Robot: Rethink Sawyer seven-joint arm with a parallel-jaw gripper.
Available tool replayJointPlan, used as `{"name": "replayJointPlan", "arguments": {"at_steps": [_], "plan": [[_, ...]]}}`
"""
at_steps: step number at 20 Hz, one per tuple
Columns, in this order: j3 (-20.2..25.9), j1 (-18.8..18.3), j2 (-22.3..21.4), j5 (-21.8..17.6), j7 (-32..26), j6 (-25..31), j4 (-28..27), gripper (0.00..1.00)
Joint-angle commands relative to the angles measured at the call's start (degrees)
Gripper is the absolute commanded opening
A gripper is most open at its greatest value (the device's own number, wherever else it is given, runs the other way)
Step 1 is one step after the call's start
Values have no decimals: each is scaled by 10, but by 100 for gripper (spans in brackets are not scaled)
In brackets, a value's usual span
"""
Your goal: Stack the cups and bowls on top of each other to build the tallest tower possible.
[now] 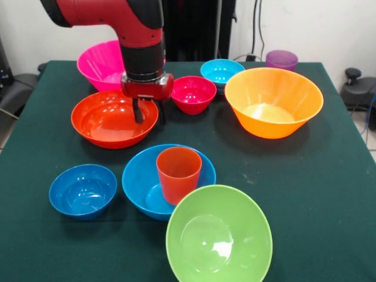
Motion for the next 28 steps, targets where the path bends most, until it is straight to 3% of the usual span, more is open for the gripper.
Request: {"name": "replayJointPlan", "arguments": {"at_steps": [1,7,8,14,19,24,28], "plan": [[41,30,67,-50,-15,-64,-92,100],[45,28,70,-46,-23,-48,-97,100],[43,31,69,-48,-21,-53,-97,0],[20,57,58,-50,-10,-50,-102,0],[-16,96,39,-29,36,-63,-89,0],[-4,122,-68,26,51,6,-16,0],[20,131,-119,71,49,53,12,0]]}}
